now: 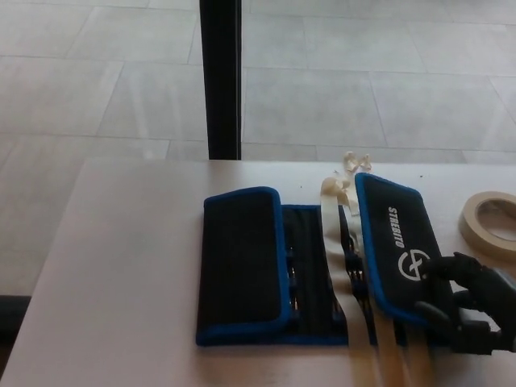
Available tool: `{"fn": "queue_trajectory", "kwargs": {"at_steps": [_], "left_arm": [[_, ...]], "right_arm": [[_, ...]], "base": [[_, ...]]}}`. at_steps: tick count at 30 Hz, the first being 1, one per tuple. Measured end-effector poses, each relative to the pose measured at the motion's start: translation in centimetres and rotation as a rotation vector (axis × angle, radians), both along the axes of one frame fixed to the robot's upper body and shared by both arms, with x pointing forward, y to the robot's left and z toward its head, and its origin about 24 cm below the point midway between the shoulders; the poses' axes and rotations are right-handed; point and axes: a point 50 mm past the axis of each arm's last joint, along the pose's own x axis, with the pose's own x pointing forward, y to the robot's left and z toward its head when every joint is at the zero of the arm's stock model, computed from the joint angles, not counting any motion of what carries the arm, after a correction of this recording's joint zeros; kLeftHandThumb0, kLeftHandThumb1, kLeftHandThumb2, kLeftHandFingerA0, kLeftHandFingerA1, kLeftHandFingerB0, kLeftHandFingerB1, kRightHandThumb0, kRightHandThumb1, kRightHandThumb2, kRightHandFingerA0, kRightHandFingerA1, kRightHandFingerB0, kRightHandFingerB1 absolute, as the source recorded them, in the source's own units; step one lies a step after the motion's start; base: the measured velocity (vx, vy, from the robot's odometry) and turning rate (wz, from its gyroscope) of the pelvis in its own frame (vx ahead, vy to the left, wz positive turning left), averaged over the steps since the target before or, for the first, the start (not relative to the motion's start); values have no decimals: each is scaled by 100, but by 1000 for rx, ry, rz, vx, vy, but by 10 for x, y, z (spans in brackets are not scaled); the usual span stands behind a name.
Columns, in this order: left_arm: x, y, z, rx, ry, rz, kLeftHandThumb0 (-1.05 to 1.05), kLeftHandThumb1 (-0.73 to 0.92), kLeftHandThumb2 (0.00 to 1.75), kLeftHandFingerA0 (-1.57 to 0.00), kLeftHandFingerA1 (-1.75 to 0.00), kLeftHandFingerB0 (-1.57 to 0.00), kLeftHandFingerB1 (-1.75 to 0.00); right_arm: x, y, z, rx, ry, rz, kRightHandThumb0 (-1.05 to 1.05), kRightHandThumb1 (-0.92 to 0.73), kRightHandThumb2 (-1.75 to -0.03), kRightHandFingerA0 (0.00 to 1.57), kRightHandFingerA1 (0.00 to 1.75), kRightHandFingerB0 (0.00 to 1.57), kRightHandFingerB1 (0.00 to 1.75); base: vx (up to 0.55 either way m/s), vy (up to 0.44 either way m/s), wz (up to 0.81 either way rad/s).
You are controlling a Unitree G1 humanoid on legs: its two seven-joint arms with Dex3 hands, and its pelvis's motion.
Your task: The robot uses its right hand to lift an edge of the toolkit kept in middle of the desk and make one fold in it
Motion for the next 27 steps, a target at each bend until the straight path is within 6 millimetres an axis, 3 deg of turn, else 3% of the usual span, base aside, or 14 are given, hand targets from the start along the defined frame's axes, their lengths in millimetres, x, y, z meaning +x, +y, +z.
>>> {"fn": "queue_trajectory", "kwargs": {"at_steps": [1, 5, 9, 16, 20, 21, 22, 25, 26, 27], "left_arm": [[0, 0, 0, 0, 1, -1, -55, 61, 56, -69, -81, -48, -56], [1, -1, 0, 2, 4, -8, -55, 60, 58, -71, -84, -48, -62], [3, -1, 0, 4, 5, -15, -55, 60, 59, -74, -86, -50, -59], [6, -2, 1, 6, 7, -28, -54, 60, 58, -77, -87, -52, -59], [9, -3, 1, 8, 6, -34, -55, 59, 58, -75, -84, -55, -58], [9, -3, 2, 8, 6, -36, -56, 59, 59, -75, -83, -55, -58], [10, -3, 2, 9, 7, -39, -54, 60, 58, -76, -85, -56, -58], [11, -3, 2, 11, 8, -44, -54, 60, 58, -73, -84, -54, -58], [12, -3, 2, 11, 9, -46, -54, 60, 58, -73, -84, -54, -58], [12, -4, 2, 12, 10, -48, -56, 61, 58, -73, -86, -52, -61]], "right_arm": [[1, 2, 0, -19, -5, 9, -46, -76, -63, 33, 43, 31, 37], [2, 9, 3, -95, -30, 51, -50, -77, -61, 33, 48, 31, 38], [3, 18, 6, -157, -60, 99, -50, -76, -63, 42, 49, 38, 40], [2, 34, 10, -261, -111, 178, -47, -78, -63, 39, 52, 38, 43], [-2, 41, 9, -323, -135, 220, -46, -73, -68, 50, 64, 39, 46], [-3, 42, 10, -340, -142, 230, -46, -74, -68, 53, 72, 39, 47], [-4, 44, 11, -360, -152, 242, -49, -76, -65, 57, 92, 36, 48], [-6, 45, 13, -414, -178, 272, -46, -78, -63, 61, 97, 40, 47], [-7, 46, 15, -431, -189, 281, -46, -78, -63, 61, 97, 40, 47], [-8, 47, 17, -450, -202, 292, -46, -81, -64, 56, 73, 40, 45]], "base": [[0, 0, 0], [0, 0, 0], [0, 0, 0], [0, 0, 0], [0, 0, 0], [0, 0, 0], [0, 0, 0], [0, 0, 0], [0, 0, 0], [0, 0, 0]]}}
